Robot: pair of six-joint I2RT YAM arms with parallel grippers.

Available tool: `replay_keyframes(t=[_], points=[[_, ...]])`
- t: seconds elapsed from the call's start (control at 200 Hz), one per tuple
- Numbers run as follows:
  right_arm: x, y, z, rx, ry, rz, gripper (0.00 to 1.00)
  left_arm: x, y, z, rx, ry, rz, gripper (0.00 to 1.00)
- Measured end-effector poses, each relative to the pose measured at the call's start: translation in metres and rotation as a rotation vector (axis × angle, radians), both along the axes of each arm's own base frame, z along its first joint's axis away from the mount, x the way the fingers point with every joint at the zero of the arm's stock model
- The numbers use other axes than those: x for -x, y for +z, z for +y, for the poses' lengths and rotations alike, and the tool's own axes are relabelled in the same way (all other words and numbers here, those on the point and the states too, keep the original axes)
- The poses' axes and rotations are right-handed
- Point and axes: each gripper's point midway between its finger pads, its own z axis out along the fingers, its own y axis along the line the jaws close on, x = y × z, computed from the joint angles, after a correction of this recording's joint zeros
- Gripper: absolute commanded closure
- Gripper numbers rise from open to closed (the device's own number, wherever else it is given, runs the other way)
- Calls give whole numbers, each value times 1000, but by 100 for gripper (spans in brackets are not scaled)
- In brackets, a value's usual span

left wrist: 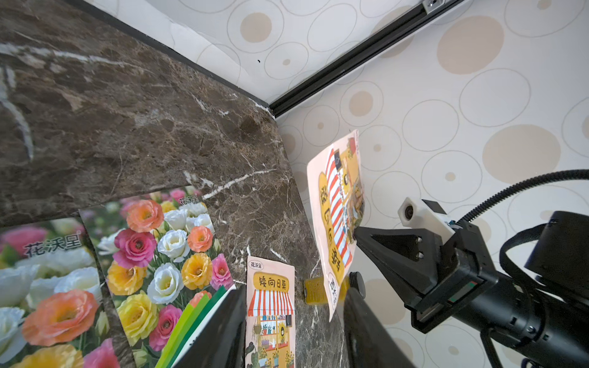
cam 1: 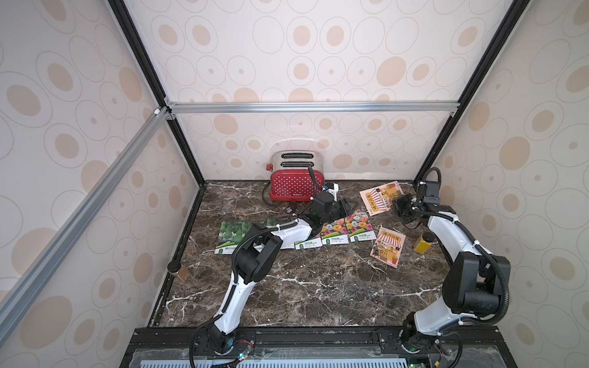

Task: Arrange the seed packets in a row
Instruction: Place the seed packet at the center of the board.

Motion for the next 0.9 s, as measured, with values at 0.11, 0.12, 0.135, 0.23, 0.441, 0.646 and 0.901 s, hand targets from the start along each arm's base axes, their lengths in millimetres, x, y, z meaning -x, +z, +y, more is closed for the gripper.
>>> replay_keyframes(t=[0.11,0.12,0.135,0.23,0.441,0.646,0.901], points=[[0,-1,7,-8,12,-2,100,0,1,-1,4,1,-4,46],[-1,-1,8,-8,13,-3,100,0,2,-1,5,1,-4,45],[-1,0,9,-8,15,-5,100,0,2,-1,7,1,-5,45],[-3,1,14,-11,23,-14,100,-1,3,-3,26,-1,-5,45],[-3,2,27,-16,46,-17,100,-3,-6,-7,36,-5,4,42],[-5,3,33,-28,51,-31,100,-6,-3,-15,57,-9,-8,46],[-1,-4,41,-50,60,-23,100,-19,-6,-34,129,-13,-22,90]])
